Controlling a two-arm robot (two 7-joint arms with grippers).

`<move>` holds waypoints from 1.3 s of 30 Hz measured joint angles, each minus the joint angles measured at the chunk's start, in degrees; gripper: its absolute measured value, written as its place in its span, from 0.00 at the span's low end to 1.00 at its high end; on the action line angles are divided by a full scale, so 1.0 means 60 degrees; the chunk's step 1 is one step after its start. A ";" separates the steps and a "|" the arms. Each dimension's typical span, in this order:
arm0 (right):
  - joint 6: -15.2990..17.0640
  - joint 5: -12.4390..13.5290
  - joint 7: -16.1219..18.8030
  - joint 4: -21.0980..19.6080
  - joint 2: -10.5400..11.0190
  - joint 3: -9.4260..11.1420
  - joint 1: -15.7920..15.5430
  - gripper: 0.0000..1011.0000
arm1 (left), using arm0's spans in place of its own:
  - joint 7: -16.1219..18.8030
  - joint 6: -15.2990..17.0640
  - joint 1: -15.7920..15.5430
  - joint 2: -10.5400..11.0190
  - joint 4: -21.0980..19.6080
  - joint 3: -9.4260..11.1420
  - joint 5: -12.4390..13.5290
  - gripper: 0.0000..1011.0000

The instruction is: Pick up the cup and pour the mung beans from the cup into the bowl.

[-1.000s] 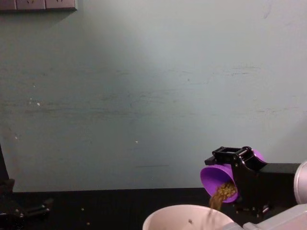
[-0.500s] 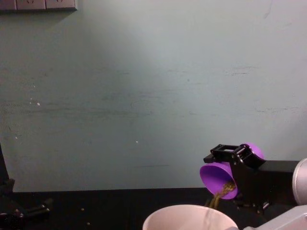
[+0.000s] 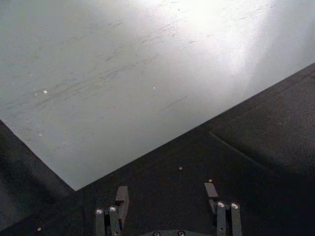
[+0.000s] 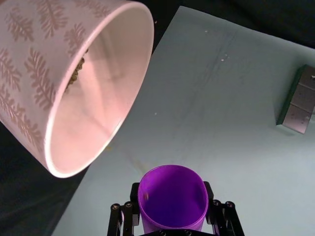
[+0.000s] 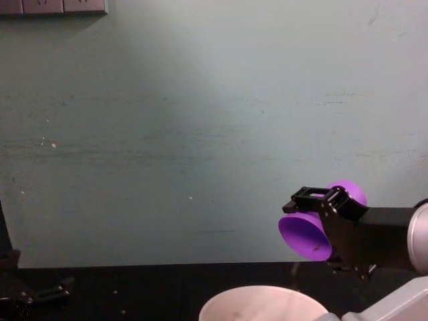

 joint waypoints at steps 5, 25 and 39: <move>0.0054 -0.0300 0.0043 -0.0046 0.0051 -0.0106 0.0073 0.72 | 0.0000 0.0000 0.0000 0.0000 0.0000 0.0000 0.0000 0.99; 0.0097 -0.0618 0.0111 -0.0117 0.0107 -0.0311 0.0090 0.72 | 0.0000 0.0000 -0.0001 0.0000 0.0000 0.0000 0.0001 0.99; -0.0116 0.2832 -0.0508 -0.0362 -0.0169 0.1522 -0.1112 0.72 | 0.0000 0.0001 0.0000 0.0000 0.0000 0.0000 0.0000 0.99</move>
